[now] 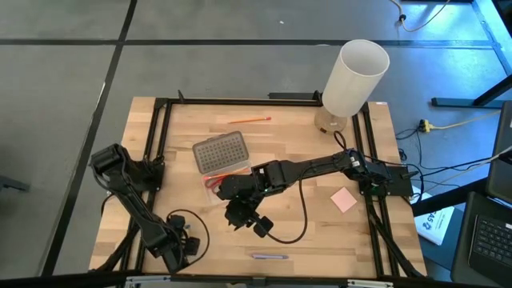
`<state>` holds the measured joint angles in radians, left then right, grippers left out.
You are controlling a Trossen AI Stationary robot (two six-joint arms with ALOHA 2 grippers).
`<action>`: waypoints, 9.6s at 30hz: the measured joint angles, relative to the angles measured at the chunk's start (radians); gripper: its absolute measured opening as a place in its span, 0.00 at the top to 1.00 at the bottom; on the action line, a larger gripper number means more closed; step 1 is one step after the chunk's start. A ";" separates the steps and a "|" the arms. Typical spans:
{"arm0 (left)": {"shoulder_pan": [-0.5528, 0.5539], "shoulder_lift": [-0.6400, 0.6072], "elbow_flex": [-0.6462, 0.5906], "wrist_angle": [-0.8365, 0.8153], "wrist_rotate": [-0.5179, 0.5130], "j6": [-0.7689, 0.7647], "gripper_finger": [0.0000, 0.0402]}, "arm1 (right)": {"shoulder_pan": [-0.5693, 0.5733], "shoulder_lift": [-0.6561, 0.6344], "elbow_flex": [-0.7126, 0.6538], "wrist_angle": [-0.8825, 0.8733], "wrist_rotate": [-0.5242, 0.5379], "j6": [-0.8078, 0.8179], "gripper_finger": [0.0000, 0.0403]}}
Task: Pack school essentials
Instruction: Put the yellow crayon box into the transparent supply box, then put the orange pencil into the transparent supply box
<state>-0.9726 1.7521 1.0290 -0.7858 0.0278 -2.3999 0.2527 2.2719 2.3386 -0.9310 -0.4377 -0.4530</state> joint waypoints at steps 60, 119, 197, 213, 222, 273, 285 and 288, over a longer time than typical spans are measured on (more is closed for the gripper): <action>0.019 0.002 0.014 -0.026 -0.159 0.299 0.27 | 0.000 0.000 0.000 0.000 0.000 0.000 0.74; 0.547 0.001 0.380 -0.496 -0.378 1.539 0.27 | -0.070 -0.262 0.000 -0.523 0.474 0.271 0.74; 0.710 -0.098 0.196 -0.280 -0.256 1.825 0.04 | -0.067 -0.325 0.000 -0.221 0.498 0.314 0.74; 0.512 -0.281 0.196 -0.340 -0.423 1.632 0.03 | -0.088 -0.325 0.001 -0.306 0.496 0.403 0.74; 0.451 -0.363 0.196 -0.430 -0.523 1.519 0.03 | -0.316 -0.325 -0.053 -0.403 0.452 0.459 0.74; 0.471 -0.609 0.196 -0.488 -0.569 1.512 0.03 | -0.822 -0.088 -0.627 0.209 0.332 -0.214 0.60; 0.471 -0.608 0.196 -0.487 -0.563 1.511 0.03 | -0.865 -0.038 -0.627 0.260 0.340 -0.227 0.60; 0.471 -0.608 0.196 -0.487 -0.563 1.510 0.03 | -0.869 -0.027 -0.627 0.274 0.339 -0.232 0.60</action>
<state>-0.5015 1.1442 1.2247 -1.2732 -0.5350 -0.8898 -0.6168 2.2449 1.7115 -0.6572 -0.0989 -0.6850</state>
